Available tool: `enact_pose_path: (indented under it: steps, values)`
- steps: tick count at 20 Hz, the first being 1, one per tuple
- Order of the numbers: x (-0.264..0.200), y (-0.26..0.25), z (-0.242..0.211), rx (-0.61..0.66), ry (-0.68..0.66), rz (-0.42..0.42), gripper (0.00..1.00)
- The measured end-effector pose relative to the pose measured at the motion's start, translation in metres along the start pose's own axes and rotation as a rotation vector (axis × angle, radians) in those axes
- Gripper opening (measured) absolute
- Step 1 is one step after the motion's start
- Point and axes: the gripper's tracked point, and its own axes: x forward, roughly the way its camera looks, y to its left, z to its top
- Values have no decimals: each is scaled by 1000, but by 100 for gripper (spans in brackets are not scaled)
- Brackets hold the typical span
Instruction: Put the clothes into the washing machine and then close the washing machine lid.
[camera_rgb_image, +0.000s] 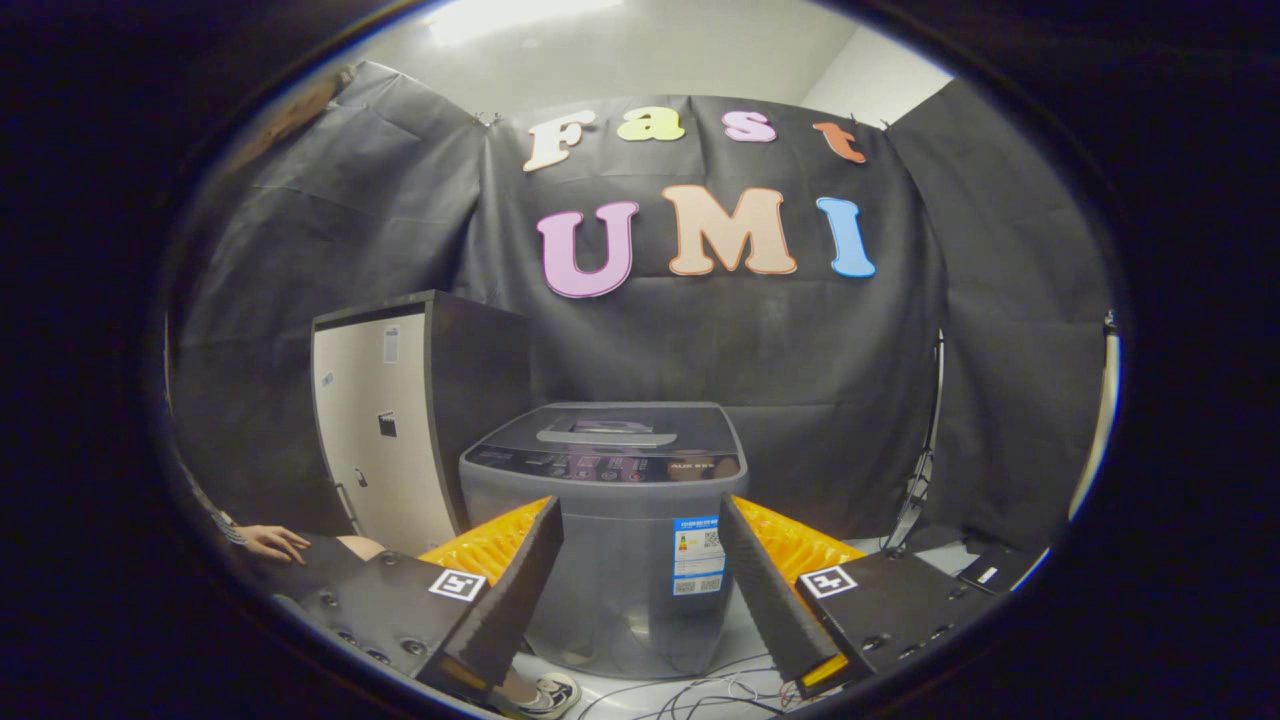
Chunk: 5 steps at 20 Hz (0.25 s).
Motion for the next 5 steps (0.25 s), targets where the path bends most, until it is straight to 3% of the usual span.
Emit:
enact_pose_path:
  steps: [5]
  values:
    - [3,-4,0,-1,-3,-19,98]
